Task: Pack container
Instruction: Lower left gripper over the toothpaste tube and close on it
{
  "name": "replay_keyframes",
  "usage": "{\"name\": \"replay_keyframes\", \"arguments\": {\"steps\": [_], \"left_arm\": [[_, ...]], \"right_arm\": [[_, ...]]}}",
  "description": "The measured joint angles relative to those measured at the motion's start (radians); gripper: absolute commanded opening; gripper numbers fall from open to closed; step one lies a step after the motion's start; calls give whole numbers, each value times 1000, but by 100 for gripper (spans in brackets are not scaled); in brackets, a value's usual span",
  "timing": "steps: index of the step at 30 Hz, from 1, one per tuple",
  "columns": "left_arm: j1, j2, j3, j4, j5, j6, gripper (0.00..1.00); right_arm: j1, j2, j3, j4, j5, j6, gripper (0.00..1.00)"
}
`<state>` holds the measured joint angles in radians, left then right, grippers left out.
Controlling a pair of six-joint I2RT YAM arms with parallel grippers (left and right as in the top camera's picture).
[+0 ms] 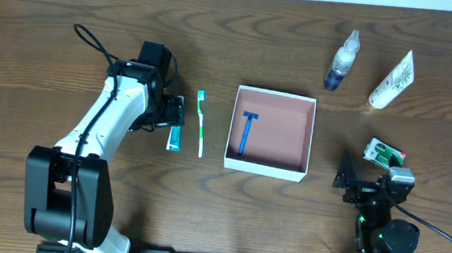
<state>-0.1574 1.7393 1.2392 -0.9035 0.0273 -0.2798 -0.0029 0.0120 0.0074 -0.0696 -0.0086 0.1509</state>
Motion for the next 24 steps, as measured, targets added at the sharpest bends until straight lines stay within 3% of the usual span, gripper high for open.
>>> {"name": "replay_keyframes", "arguments": {"steps": [24], "left_arm": [[0, 0, 0, -3, 0, 15, 88]], "right_arm": [[0, 0, 0, 0, 0, 0, 99]]}}
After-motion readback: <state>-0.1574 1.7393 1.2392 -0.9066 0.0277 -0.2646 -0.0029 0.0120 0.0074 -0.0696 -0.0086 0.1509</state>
